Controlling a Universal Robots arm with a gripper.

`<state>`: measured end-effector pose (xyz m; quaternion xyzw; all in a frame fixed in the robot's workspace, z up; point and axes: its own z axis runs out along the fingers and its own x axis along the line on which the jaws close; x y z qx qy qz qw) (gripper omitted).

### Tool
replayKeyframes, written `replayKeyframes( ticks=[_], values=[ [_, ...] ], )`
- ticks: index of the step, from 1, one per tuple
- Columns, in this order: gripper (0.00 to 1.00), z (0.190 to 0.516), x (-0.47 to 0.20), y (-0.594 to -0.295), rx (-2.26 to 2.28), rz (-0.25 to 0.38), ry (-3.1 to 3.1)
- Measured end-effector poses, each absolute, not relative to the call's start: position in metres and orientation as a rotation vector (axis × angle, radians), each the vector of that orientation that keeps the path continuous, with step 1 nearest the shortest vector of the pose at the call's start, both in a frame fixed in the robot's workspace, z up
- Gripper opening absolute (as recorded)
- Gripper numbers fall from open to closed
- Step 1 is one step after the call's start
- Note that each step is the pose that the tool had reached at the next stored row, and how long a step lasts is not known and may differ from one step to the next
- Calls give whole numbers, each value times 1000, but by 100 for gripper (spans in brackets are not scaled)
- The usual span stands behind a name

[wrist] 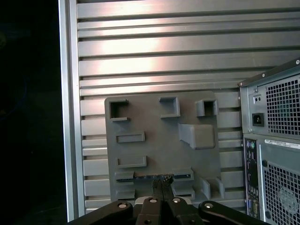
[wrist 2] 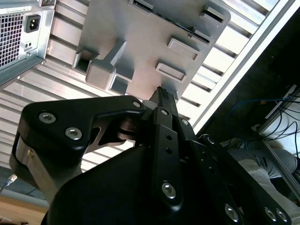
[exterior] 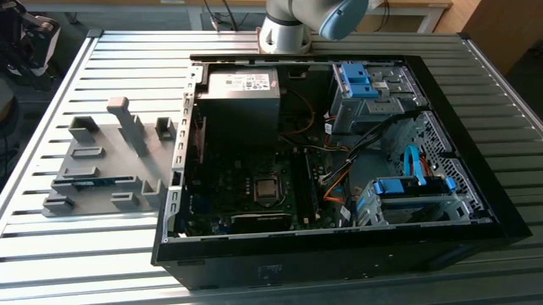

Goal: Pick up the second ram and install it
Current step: 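Pick up the second ram and move it above second insertion slot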

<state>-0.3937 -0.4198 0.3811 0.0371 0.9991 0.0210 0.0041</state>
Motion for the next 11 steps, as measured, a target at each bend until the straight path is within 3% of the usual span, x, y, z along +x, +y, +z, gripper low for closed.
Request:
replayKeyframes(
  ticks=[11],
  values=[
    [11, 381, -394, -420, 18, 66, 3134]
  ],
)
